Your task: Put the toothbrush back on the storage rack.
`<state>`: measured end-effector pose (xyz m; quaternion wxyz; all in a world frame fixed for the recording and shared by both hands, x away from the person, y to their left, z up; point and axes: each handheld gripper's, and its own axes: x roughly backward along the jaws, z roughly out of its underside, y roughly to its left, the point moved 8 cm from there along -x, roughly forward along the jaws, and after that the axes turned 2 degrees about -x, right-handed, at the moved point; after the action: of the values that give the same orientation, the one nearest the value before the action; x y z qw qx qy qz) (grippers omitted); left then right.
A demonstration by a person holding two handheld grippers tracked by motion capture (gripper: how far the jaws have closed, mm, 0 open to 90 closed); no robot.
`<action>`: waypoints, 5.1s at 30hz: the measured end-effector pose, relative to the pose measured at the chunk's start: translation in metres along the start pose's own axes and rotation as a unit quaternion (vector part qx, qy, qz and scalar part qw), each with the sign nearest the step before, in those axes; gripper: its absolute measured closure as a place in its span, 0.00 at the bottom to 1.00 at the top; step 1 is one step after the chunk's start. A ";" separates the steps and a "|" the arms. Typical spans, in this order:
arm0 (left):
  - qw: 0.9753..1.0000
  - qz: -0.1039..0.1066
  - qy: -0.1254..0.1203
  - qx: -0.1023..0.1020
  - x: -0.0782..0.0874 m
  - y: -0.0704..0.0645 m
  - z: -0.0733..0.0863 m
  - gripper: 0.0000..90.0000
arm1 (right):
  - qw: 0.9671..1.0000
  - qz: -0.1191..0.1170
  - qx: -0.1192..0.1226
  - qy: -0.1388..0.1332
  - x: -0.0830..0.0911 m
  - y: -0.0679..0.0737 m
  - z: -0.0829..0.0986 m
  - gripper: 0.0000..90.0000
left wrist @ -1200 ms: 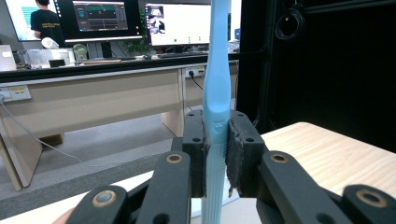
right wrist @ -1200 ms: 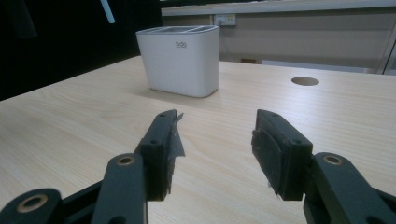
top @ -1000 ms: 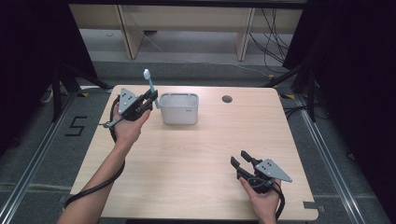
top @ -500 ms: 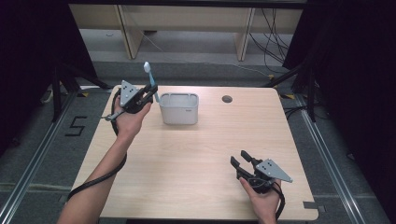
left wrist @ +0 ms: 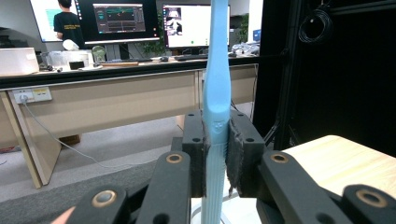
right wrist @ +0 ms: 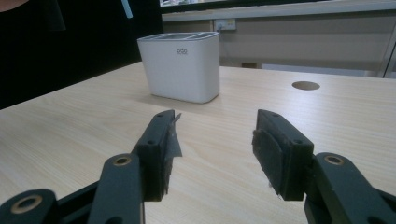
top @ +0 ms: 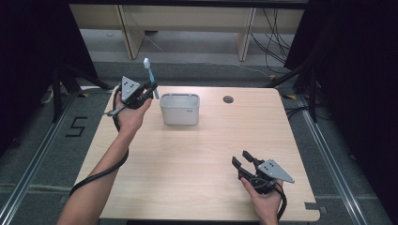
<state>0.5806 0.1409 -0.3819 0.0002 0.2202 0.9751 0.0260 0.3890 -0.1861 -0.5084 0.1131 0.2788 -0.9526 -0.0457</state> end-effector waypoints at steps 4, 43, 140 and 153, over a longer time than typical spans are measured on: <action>1.000 -0.001 0.002 0.000 -0.005 0.001 0.001 0.87 | 1.000 0.003 0.000 0.002 0.000 0.000 0.000 0.54; 0.999 0.007 0.047 0.009 -0.024 -0.009 0.038 0.87 | 1.000 -0.012 -0.010 0.001 0.000 0.001 0.000 0.53; 0.993 -0.009 0.113 0.030 -0.021 -0.007 0.095 0.73 | 1.000 0.004 0.000 0.025 0.000 -0.003 0.008 0.51; 0.994 -0.009 0.103 0.041 0.000 -0.005 0.088 0.54 | 1.000 0.001 -0.013 0.016 0.000 -0.002 0.008 0.51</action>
<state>0.5800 0.1409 -0.4700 -0.1092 0.2077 0.9720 0.0090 0.3880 -0.1880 -0.5163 0.1323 0.2768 -0.9503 -0.0532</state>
